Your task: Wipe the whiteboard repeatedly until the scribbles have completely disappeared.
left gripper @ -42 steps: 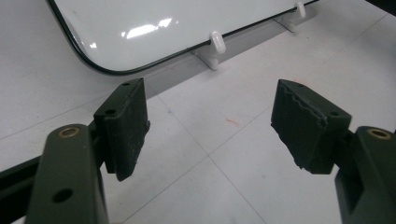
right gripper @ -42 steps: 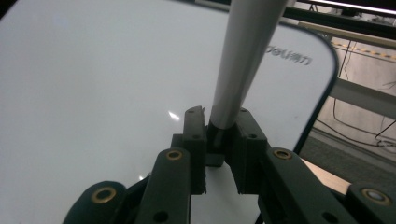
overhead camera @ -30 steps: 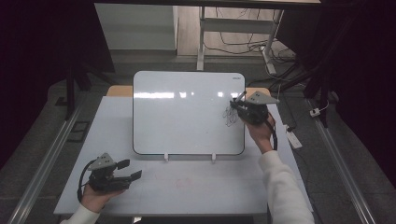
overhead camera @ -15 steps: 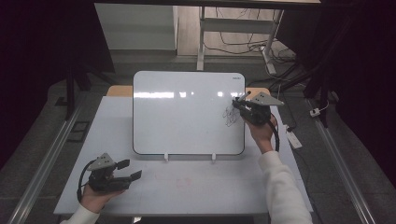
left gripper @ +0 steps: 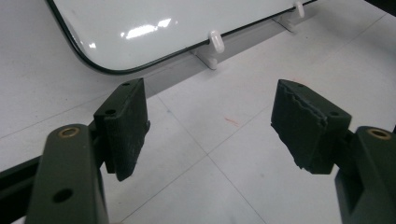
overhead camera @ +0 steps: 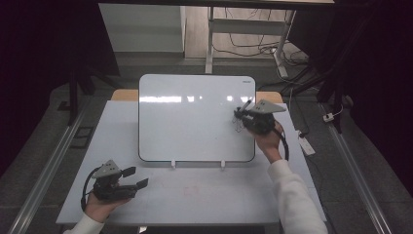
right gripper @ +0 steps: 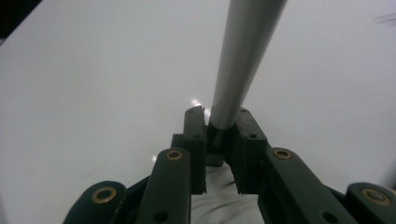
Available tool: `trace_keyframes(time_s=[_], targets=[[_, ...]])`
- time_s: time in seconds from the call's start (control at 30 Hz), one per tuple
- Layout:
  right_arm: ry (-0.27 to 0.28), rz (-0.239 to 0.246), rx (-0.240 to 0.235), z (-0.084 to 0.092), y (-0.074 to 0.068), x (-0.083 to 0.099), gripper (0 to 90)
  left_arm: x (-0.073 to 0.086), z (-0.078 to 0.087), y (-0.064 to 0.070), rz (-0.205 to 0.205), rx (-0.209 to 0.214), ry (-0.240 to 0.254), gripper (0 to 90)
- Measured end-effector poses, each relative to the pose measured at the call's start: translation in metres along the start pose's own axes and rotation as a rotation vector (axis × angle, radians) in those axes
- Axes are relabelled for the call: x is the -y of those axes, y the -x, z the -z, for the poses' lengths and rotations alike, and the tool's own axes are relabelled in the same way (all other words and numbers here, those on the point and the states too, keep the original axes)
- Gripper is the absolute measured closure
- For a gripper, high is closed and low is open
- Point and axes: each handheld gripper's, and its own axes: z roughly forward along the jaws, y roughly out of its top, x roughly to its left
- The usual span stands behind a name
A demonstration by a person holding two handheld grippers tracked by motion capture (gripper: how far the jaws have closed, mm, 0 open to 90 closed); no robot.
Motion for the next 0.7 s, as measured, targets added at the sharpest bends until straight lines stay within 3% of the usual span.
trace_keyframes(time_s=[0.03, 0.13, 0.17, 0.2, 0.3, 0.37, 0.43, 0.47, 0.53, 0.6, 0.7], targets=[[-0.03, 0.056, -0.051, -0.001, -0.016, 0.008, 77.5, 0.0, 0.0, -0.001, 0.002, -0.002, 0.0, 27.8], [-0.042, 0.079, -0.045, 0.001, -0.02, 0.009, 77.5, 0.0, 0.0, -0.001, 0.009, -0.002, 0.0, 27.9], [-0.031, 0.073, -0.02, 0.001, -0.016, 0.007, 77.5, 0.0, -0.001, -0.001, 0.006, -0.002, 0.0, 27.8], [-0.007, 0.043, 0.046, 0.001, -0.004, 0.0, 77.5, 0.0, -0.001, -0.001, 0.005, -0.003, 0.0, 27.9], [0.021, 0.001, 0.079, 0.001, 0.008, -0.007, 77.5, -0.001, 0.0, 0.001, 0.001, -0.003, 0.001, 27.9], [0.024, -0.016, 0.07, 0.001, 0.009, -0.007, 77.5, 0.0, 0.0, 0.001, 0.001, -0.002, 0.003, 27.9], [-0.003, 0.018, 0.008, 0.0, -0.001, 0.0, 77.5, 0.0, 0.001, 0.0, 0.0, -0.001, 0.004, 27.9], [-0.037, 0.062, -0.043, 0.002, -0.016, 0.009, 77.5, 0.0, 0.001, 0.0, 0.003, -0.001, 0.005, 27.9], [-0.046, 0.071, -0.053, 0.004, -0.02, 0.014, 77.5, 0.001, 0.001, -0.002, 0.006, 0.0, 0.004, 27.9], [-0.046, 0.084, -0.03, 0.007, -0.019, 0.015, 77.5, 0.0, 0.0, -0.001, 0.007, 0.001, 0.002, 27.9], [-0.008, 0.032, 0.061, 0.01, -0.002, 0.008, 77.5, -0.001, 0.0, 0.002, -0.005, 0.001, 0.002, 27.9]])
